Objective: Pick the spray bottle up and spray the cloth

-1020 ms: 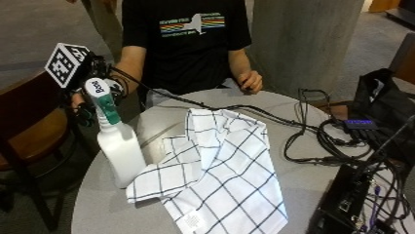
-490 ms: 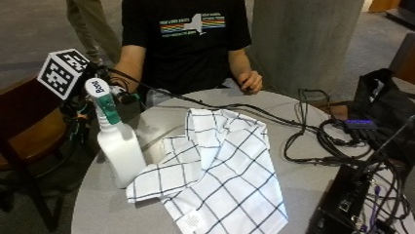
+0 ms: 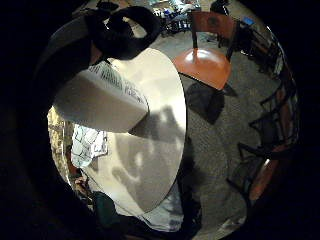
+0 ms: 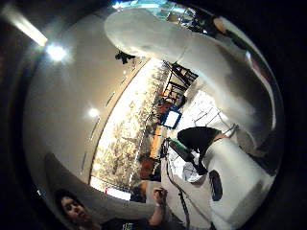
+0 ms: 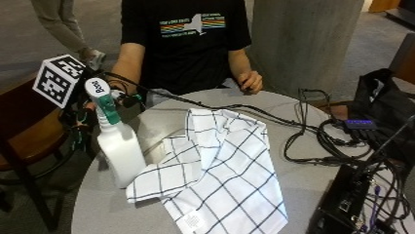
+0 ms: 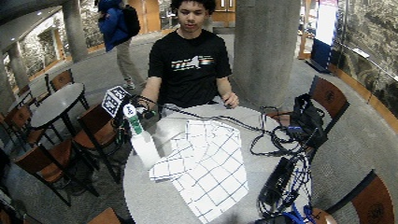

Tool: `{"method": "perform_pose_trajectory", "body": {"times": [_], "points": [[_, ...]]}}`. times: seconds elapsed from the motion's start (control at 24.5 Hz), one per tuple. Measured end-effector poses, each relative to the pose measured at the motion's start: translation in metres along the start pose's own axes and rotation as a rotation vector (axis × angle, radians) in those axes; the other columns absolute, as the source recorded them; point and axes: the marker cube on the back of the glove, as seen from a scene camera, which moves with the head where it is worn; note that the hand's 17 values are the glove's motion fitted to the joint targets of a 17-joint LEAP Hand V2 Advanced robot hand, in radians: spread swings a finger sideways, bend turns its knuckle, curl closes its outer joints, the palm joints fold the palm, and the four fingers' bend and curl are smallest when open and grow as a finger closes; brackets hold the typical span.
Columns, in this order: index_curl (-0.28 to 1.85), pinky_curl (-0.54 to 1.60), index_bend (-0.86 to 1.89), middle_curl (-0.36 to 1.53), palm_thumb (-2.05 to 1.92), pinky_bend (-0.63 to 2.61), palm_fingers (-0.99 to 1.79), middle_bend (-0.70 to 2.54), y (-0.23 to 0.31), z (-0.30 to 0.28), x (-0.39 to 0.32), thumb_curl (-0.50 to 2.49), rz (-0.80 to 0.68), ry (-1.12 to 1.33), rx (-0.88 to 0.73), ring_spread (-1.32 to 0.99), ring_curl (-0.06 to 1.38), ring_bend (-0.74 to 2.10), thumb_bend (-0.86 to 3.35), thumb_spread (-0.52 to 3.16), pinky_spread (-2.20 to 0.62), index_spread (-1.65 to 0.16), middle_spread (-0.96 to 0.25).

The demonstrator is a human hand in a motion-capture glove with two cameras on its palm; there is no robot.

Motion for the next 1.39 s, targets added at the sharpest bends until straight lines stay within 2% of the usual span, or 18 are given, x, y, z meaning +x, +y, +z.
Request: {"method": "perform_pose_trajectory", "body": {"times": [0.41, 0.94, 1.1, 1.39], "points": [[0.18, 0.36, 0.09, 0.39, 0.69, 0.63, 0.45, 0.25, -0.031, 0.024, -0.005, 0.36, 0.012, -0.161, 0.031, 0.11, 0.32, 0.38, -0.03, 0.89, 0.28, -0.36, 0.05], [0.13, 0.39, 0.04, 0.39, 0.85, 0.74, 0.61, 0.27, -0.057, 0.048, -0.011, 0.39, 0.034, -0.150, 0.074, 0.06, 0.34, 0.49, 0.01, 0.87, 0.20, -0.37, 0.00], [0.20, 0.33, 0.24, 0.43, 1.00, 0.55, 0.89, 0.40, -0.059, 0.053, -0.011, 0.45, 0.039, -0.182, 0.121, 0.00, 0.32, 0.45, 0.07, 0.83, 0.16, -0.33, -0.06], [0.30, 0.30, 0.34, 0.46, 1.07, 0.36, 1.07, 0.46, -0.057, 0.053, -0.017, 0.52, 0.002, -0.136, 0.205, -0.05, 0.33, 0.37, 0.03, 0.61, 0.13, -0.24, -0.09]]}}
